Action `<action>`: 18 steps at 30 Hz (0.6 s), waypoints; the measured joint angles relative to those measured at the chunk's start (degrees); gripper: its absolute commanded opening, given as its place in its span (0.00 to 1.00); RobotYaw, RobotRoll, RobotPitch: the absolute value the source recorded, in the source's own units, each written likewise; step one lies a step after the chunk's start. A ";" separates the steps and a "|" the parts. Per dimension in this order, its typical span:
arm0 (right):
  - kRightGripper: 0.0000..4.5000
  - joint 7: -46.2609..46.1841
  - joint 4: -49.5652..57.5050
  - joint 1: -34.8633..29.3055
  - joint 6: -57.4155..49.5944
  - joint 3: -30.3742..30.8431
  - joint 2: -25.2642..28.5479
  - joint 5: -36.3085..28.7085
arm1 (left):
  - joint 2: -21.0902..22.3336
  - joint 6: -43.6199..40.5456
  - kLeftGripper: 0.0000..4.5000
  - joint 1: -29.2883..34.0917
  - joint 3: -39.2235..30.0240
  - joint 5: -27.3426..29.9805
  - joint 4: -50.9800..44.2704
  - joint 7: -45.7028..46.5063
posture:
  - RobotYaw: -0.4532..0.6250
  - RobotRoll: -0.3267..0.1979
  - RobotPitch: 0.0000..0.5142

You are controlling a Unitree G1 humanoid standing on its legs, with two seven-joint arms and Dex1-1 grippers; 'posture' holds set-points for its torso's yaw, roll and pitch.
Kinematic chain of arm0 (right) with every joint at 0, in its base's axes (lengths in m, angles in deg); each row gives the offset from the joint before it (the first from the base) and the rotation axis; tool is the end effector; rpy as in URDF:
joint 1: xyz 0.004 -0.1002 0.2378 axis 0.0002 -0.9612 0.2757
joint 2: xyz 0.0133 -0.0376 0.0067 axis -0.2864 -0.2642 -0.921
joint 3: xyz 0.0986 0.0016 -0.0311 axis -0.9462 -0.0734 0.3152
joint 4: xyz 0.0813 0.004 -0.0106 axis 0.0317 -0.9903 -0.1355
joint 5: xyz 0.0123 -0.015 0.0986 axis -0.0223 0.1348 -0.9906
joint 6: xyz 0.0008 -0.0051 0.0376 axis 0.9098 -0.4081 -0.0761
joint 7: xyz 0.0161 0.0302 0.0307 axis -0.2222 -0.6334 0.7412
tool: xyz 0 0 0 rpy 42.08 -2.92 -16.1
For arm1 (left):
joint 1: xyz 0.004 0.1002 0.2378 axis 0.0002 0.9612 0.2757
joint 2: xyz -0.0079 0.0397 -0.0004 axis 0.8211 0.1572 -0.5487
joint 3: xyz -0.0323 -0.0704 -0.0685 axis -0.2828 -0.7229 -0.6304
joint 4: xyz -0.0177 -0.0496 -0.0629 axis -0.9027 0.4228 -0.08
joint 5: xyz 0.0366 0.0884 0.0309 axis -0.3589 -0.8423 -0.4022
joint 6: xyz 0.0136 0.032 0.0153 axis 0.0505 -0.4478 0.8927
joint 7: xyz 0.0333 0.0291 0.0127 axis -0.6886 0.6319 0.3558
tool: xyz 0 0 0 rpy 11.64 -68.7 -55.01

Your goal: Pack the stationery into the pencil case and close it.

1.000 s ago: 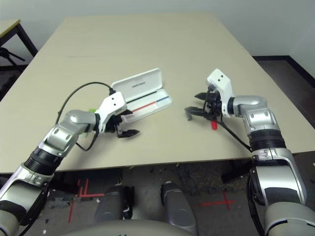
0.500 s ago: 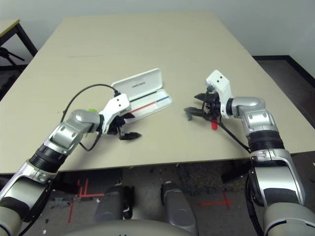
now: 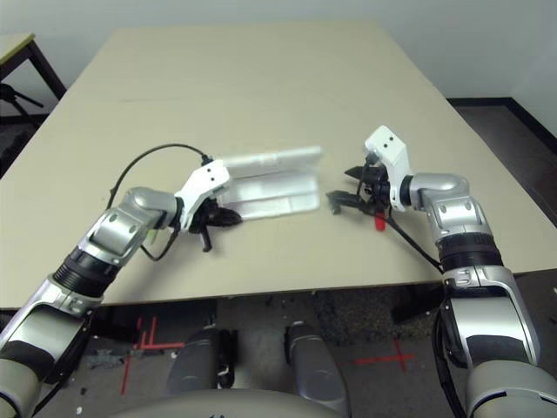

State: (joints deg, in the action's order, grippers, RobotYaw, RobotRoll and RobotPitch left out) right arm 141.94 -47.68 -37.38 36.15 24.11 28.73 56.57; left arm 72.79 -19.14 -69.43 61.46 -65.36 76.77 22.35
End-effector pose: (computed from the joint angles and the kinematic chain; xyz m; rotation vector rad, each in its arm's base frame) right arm 0.3056 -0.2725 0.1392 -0.2795 0.3996 0.8654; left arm 0.2888 0.1544 0.1357 0.4123 0.5764 -1.1081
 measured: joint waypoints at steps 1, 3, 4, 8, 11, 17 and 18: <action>1.00 0.19 0.61 -0.31 -0.22 0.00 0.02 -0.02 | 0.02 -0.40 0.00 -0.13 -0.01 0.12 -0.01 -0.17 | 0.32 0.62 0.16; 1.00 1.03 1.59 -0.68 -1.11 0.02 0.20 -0.22 | 0.41 -1.26 0.00 -0.40 -0.01 0.50 -0.37 -0.66 | 0.32 0.62 0.17; 1.00 1.31 2.08 -0.77 -1.41 0.02 0.43 -0.41 | 0.82 -1.48 0.00 -0.45 -0.01 0.74 -0.75 -1.00 | 0.33 0.62 0.17; 1.00 1.97 3.74 -0.92 -2.20 0.01 1.89 -0.61 | 3.11 -1.79 0.00 -0.64 0.26 1.34 -2.62 -3.10 | 0.33 0.62 0.17; 1.00 2.01 3.99 -0.93 -2.25 0.04 1.92 -0.61 | 5.55 -1.11 0.00 -0.61 1.01 1.24 -4.68 -4.78 | 0.33 0.62 0.17; 1.00 1.98 4.27 -0.92 -2.26 0.40 1.85 -0.60 | 11.65 5.23 0.00 1.35 1.87 0.30 -8.60 -8.55 | 0.34 0.62 0.18; 1.00 1.98 4.31 -0.92 -2.26 0.56 1.81 -0.60 | 12.70 6.78 0.00 2.17 1.86 0.22 -9.06 -9.27 | 0.34 0.62 0.18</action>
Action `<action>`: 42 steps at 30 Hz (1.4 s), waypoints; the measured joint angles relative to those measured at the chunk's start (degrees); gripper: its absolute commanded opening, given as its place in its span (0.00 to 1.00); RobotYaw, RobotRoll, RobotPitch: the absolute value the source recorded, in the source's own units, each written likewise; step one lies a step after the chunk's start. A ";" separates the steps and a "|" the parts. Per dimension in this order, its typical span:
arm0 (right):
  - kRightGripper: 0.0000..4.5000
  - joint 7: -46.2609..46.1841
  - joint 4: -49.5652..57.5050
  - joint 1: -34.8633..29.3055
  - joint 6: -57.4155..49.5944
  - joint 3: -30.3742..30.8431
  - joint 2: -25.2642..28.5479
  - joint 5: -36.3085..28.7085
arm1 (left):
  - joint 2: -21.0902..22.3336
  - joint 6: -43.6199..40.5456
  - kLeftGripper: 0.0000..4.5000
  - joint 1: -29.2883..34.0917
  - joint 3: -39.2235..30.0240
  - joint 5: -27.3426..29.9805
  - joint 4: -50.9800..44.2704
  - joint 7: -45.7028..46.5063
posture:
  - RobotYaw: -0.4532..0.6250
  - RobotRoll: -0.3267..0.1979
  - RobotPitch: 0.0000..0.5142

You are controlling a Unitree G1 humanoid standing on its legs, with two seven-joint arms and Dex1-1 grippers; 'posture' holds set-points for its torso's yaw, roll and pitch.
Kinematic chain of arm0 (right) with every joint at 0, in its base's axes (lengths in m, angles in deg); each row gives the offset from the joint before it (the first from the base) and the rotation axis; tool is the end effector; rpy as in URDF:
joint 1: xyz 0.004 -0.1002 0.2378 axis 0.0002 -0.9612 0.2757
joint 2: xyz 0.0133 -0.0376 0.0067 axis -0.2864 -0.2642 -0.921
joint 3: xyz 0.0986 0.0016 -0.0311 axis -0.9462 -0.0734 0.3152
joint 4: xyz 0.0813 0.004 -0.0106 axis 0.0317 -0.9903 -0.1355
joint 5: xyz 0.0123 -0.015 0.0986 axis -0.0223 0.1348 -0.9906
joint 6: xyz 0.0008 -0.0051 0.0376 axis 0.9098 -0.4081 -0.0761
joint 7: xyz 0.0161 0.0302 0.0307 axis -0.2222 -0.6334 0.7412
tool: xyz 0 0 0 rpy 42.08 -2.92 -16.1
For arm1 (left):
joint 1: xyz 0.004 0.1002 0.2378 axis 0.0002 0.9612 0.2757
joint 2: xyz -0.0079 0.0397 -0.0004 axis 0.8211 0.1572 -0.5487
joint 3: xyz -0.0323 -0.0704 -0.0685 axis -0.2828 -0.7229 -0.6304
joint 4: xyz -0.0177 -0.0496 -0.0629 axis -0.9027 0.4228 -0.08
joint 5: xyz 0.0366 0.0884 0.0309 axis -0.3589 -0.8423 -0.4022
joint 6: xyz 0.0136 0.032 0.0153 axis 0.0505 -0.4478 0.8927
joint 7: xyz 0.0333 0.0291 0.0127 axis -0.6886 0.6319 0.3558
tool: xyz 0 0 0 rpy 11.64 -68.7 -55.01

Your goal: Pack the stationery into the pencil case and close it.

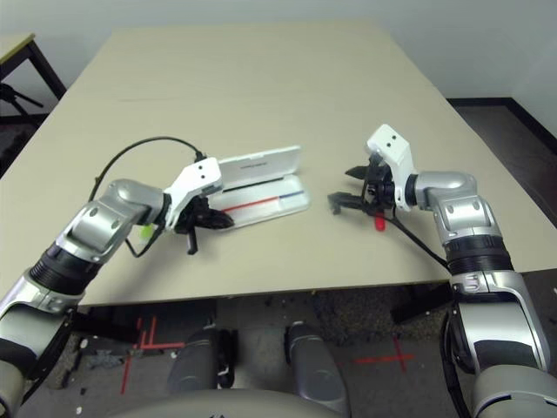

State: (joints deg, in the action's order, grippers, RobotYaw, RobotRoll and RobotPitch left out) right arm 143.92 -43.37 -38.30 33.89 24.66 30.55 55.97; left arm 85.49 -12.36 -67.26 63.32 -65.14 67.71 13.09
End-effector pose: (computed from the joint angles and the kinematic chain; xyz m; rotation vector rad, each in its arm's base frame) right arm 0.3020 -0.2731 0.1484 -0.3059 0.4060 0.9019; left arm 0.2741 0.1808 0.1597 0.6251 0.5457 -1.2434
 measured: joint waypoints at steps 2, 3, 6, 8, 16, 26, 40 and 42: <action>1.00 0.00 0.06 -0.01 -0.04 0.29 -0.11 -0.02 | 1.59 2.69 0.00 1.87 -0.37 0.11 -0.93 -1.42 | 0.34 0.62 0.18; 1.00 0.06 0.17 -0.02 -0.25 0.44 -0.17 -0.10 | 2.20 3.86 0.00 2.76 -0.66 0.44 -1.26 -2.28 | 0.34 0.62 0.18; 1.00 0.80 1.77 -0.19 -1.81 0.45 -0.22 -1.32 | 2.94 6.65 0.00 4.61 -1.27 0.81 -1.21 -3.45 | 0.35 0.62 0.19; 1.00 1.51 3.25 -0.43 -2.83 0.46 -0.21 -2.03 | 2.93 8.15 0.00 5.26 -1.62 0.82 -1.15 -3.74 | 0.35 0.62 0.19; 1.00 7.14 10.26 -4.80 -9.46 2.01 2.74 -4.71 | 2.73 11.44 0.00 5.90 -1.83 0.41 1.13 -3.75 | 0.35 0.62 0.19; 1.00 8.00 13.32 -5.67 -12.01 3.51 3.18 -5.58 | 2.32 14.13 0.32 6.28 -2.30 -0.14 1.42 -3.69 | 0.36 0.62 0.19; 1.00 7.29 13.15 -5.08 -11.92 3.51 2.72 -6.60 | 6.98 14.54 1.00 12.45 -11.90 5.50 -7.48 -4.78 | 0.37 0.62 0.20; 1.00 7.26 13.52 -5.14 -12.03 3.34 3.39 -6.94 | 7.37 14.59 1.00 13.42 -13.43 6.89 -8.54 -4.93 | 0.37 0.62 0.20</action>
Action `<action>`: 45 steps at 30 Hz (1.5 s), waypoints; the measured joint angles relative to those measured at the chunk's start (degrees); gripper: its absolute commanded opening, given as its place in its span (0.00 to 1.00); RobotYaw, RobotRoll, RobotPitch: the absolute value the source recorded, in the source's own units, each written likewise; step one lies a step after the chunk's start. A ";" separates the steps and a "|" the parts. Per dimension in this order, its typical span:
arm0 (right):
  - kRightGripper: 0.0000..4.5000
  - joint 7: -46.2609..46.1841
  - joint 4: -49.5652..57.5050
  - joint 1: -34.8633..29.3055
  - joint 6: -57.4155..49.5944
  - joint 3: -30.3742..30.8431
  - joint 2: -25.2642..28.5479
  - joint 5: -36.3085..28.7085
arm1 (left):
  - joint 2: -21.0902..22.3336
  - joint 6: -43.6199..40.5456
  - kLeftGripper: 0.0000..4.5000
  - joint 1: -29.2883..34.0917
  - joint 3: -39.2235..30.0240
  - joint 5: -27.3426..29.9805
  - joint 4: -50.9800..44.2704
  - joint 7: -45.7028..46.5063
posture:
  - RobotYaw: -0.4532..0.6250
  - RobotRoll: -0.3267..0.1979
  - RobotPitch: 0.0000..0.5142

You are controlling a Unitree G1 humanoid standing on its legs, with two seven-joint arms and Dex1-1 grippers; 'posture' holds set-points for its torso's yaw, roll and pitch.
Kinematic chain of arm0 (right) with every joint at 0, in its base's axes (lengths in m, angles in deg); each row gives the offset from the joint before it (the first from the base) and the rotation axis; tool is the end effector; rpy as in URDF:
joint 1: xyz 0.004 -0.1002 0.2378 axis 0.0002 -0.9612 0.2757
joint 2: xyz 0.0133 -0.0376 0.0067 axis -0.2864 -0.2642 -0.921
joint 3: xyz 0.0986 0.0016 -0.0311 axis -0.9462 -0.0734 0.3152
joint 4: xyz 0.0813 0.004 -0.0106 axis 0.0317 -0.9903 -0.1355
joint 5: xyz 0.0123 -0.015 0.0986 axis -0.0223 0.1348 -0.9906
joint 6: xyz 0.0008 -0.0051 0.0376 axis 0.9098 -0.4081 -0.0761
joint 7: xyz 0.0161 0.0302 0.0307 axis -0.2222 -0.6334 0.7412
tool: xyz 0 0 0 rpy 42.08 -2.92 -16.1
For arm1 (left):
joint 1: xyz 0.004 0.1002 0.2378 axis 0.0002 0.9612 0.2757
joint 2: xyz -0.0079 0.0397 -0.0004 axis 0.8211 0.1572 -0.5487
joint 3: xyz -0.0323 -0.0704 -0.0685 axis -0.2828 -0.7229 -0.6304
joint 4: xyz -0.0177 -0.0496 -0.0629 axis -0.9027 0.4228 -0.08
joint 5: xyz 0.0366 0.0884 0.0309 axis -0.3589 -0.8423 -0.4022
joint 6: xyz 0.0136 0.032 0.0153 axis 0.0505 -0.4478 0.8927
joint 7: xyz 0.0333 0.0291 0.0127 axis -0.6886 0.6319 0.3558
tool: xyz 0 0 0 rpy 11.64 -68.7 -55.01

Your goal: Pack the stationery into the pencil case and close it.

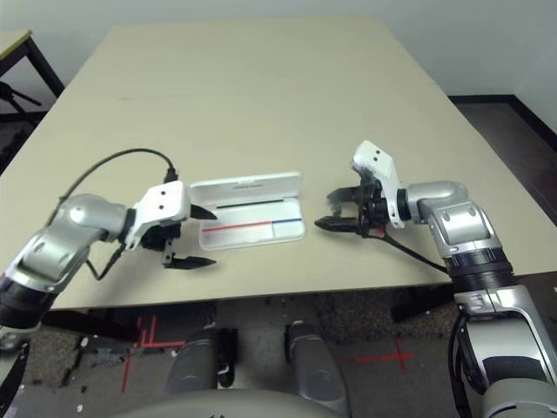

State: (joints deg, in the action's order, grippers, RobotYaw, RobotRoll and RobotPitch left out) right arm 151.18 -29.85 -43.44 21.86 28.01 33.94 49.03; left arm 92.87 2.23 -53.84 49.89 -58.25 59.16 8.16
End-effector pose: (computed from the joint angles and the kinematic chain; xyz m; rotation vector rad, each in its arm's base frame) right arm 0.2854 -0.2607 0.1500 -0.2147 0.5127 1.1086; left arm 0.2413 0.2206 0.1721 0.6330 0.3291 -1.3273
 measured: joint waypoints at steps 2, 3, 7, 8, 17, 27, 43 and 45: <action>1.00 -0.94 1.52 -0.05 -0.10 -1.18 0.10 -0.85 | 0.06 0.07 1.00 0.94 -1.46 1.27 -1.00 -0.01 | 0.37 0.62 0.21; 1.00 -2.26 2.57 -0.05 -0.41 -2.33 0.03 -1.35 | 0.06 0.20 1.00 1.36 -2.02 1.87 -1.60 -0.01 | 0.37 0.62 0.21; 1.00 -9.10 5.80 0.04 -3.38 -6.14 -0.21 -2.34 | -0.20 0.38 1.00 1.72 -4.25 3.73 -1.80 0.26 | 0.37 0.62 0.22; 1.00 -10.81 6.11 0.10 -4.16 -6.86 -0.57 -2.33 | -0.43 0.40 1.00 1.73 -4.81 4.30 -1.82 0.31 | 0.37 0.62 0.23; 1.00 -35.05 13.94 3.42 -29.67 -13.63 -5.41 -2.09 | -2.55 1.34 1.00 3.02 -7.89 9.19 -1.78 0.67 | 0.35 0.62 0.25; 1.00 -49.62 14.64 7.95 -49.94 -20.25 -7.03 -0.46 | -4.20 3.62 1.00 3.67 -7.31 9.16 -1.66 0.80 | 0.35 0.62 0.25; 1.00 -52.53 12.56 1.80 -47.66 -21.32 -7.54 -0.49 | -4.65 4.07 1.00 1.80 -5.31 8.54 -1.09 0.80 | 0.34 0.62 0.23; 1.00 -52.53 10.96 1.51 -46.66 -20.98 -7.88 -0.48 | -4.64 3.90 1.00 1.80 -5.12 8.54 -1.10 0.81 | 0.34 0.62 0.23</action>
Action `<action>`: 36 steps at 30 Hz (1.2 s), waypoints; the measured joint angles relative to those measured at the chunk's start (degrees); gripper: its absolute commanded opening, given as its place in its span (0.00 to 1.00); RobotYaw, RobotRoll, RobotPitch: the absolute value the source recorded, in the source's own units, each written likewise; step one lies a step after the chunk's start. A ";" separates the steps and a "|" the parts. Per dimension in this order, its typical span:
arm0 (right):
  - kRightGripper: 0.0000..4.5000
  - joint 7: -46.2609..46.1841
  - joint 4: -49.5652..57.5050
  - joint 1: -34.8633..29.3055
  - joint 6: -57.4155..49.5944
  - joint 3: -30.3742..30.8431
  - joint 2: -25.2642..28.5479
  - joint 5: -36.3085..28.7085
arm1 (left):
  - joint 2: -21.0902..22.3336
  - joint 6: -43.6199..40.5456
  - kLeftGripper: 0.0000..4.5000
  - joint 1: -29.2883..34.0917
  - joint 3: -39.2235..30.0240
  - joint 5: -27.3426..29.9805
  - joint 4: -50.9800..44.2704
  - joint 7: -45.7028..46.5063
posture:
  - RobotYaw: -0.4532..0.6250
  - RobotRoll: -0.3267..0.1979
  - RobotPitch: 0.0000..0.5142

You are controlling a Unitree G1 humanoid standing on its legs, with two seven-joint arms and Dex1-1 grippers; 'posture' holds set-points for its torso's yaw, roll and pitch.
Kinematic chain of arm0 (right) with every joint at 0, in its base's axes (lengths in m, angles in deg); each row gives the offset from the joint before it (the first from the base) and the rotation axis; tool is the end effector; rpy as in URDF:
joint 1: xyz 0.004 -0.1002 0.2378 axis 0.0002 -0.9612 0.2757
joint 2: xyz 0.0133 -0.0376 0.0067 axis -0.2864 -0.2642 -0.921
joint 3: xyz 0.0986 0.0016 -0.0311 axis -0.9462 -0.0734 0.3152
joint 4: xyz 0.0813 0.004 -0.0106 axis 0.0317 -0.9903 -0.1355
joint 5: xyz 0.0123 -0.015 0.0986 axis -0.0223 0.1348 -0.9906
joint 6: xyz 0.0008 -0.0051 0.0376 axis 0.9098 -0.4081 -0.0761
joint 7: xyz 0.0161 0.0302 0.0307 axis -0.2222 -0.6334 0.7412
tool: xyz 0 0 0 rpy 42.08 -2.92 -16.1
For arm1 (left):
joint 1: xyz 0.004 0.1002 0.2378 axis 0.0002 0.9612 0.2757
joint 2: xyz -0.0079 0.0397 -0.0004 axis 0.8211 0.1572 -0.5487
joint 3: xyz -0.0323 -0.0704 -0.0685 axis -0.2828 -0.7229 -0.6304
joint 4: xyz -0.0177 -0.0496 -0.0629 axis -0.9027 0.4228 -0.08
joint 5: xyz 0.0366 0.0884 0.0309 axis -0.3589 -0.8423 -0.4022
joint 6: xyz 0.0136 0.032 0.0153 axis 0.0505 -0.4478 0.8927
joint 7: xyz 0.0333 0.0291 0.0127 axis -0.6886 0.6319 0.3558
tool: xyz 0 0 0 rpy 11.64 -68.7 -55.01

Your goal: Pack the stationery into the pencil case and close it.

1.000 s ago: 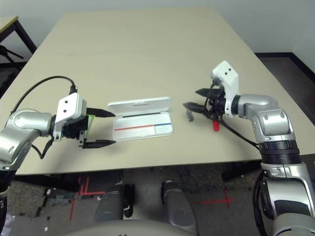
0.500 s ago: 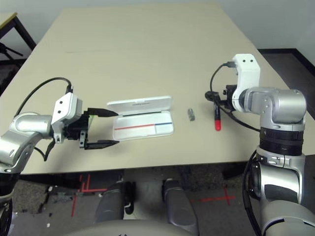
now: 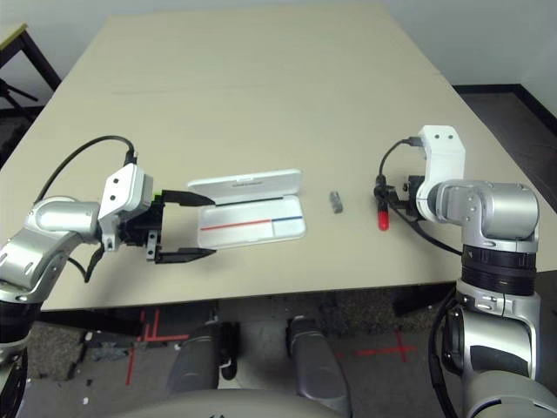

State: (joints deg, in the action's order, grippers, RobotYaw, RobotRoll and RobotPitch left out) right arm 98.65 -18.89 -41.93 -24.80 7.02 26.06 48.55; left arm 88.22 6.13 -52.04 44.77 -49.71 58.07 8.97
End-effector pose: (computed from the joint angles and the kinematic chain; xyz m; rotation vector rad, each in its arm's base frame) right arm 0.2602 -0.2720 0.1661 0.0660 0.7448 0.0414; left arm 0.2375 0.2181 0.1738 0.4729 0.1128 -1.3718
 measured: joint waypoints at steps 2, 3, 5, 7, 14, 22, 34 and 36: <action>1.00 0.00 -1.26 -0.11 0.75 0.45 -0.19 0.00 | 0.01 -0.06 1.00 0.00 0.00 0.00 -0.10 0.02 | 0.34 0.62 0.23; 1.00 0.01 -1.98 -0.21 1.38 0.72 -0.22 0.00 | 0.02 -0.08 1.00 0.00 0.00 0.00 -0.14 0.03 | 0.34 0.62 0.23; 1.00 0.07 -2.77 -0.20 2.30 0.80 -0.26 -0.01 | 0.03 -0.13 1.00 -0.02 0.00 0.00 -0.17 0.03 | 0.34 0.62 0.23; 1.00 0.18 -3.45 -0.20 3.19 0.92 -0.32 -0.03 | 0.05 -0.21 1.00 -0.04 0.00 0.00 -0.17 0.03 | 0.35 0.62 0.22; 0.53 0.62 -6.07 -0.21 7.28 1.26 -0.76 0.04 | 0.12 -0.23 1.00 -0.11 -0.01 -0.08 -0.17 0.03 | 0.35 0.62 0.22; 0.11 1.62 -7.29 -0.21 8.37 1.48 -0.18 -0.52 | 0.17 -0.23 1.00 -0.11 -0.01 -0.14 -0.18 0.03 | 0.34 0.62 0.23; 0.11 19.11 -2.57 1.60 17.00 10.67 15.64 -2.27 | 1.32 -0.22 1.00 -0.05 0.01 -0.14 -0.37 0.01 | 0.34 0.62 0.24; 0.11 25.04 -0.58 0.89 22.67 13.24 19.06 -2.44 | 1.36 -0.22 1.00 -0.05 0.00 -0.14 -0.36 0.01 | 0.34 0.62 0.24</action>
State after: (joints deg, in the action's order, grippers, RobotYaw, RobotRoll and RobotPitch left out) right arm 123.69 -19.47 -41.03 -2.12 20.27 45.13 46.11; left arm 89.58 5.91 -52.10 44.78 -49.85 57.71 8.98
